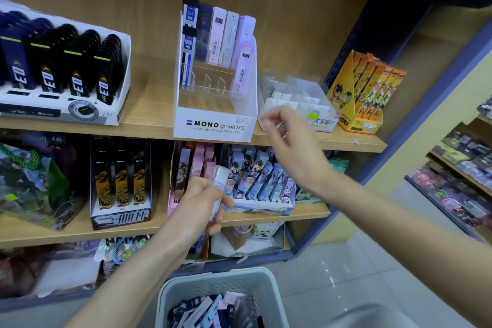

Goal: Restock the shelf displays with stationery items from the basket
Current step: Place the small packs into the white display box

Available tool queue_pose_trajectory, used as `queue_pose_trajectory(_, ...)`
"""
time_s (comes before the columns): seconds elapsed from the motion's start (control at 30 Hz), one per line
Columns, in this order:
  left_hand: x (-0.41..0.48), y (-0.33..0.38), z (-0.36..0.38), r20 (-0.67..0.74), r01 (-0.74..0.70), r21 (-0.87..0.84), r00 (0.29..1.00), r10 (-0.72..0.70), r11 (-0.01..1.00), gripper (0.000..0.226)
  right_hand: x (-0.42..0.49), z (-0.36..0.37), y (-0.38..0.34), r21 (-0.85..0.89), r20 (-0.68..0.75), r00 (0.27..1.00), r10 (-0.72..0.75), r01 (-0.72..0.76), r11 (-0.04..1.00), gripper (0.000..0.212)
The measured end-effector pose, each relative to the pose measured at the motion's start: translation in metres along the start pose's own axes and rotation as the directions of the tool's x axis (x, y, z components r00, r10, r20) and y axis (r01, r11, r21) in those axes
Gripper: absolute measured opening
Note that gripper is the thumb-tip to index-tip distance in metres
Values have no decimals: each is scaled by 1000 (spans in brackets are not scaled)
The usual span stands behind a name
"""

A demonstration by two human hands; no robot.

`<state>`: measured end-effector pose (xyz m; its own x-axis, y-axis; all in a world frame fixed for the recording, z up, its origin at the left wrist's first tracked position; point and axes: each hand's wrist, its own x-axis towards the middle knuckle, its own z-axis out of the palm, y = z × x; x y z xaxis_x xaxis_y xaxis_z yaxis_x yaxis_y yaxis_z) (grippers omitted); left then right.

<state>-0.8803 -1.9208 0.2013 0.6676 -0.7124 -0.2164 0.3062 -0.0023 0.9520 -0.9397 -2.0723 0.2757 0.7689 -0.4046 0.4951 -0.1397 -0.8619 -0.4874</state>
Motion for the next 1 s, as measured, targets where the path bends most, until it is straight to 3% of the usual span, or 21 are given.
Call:
queue_pose_trajectory(0.1, -2, -4, 5, 53, -119, 143, 992, 113, 982, 10, -36, 13, -7, 101, 285, 956, 64, -96, 990, 4)
queue_pose_trajectory(0.17, -3, -6, 5, 102, -205, 224, 977, 187, 953, 12, -50, 18, -10, 207, 377, 923, 84, -173, 963, 7)
queue_pose_trajectory(0.37, -6, -3, 5, 149, -333, 403, 943, 298, 853, 10, -57, 3, -8, 474, 365, 921, 133, -307, 825, 14)
queue_pose_trajectory(0.5, -8, 32, 15, 99, -508, 513, 836, 540, 692, 8, -36, -30, -9, 577, 225, 961, 160, -264, 773, 12)
queue_pose_trajectory(0.57, -3, 54, 18, 114, -564, 596, 764, 635, 572, 7, -13, -51, -3, 489, 28, 987, 157, -150, 859, 12)
queue_pose_trajectory(0.63, 5, 73, 21, 205, -600, 710, 677, 707, 368, 13, 14, -65, 7, 365, -153, 983, 104, -42, 930, 16)
queue_pose_trajectory(0.73, 25, 96, 28, 358, -579, 814, 562, 746, 45, 25, 51, -69, 24, 238, -259, 964, 66, -2, 971, 13)
queue_pose_trajectory(0.8, 37, 107, 28, 370, -487, 870, 539, 756, -78, 31, 71, -64, 30, 154, -252, 967, 37, 3, 988, 12)
queue_pose_trajectory(0.87, 48, 110, 20, 356, -385, 912, 571, 740, -141, 37, 84, -59, 32, 47, -202, 979, -14, 24, 999, 16)
queue_pose_trajectory(1.0, 62, 106, 1, 393, -256, 920, 588, 707, -298, 44, 99, -50, 32, -145, 38, 995, -97, 102, 984, 20)
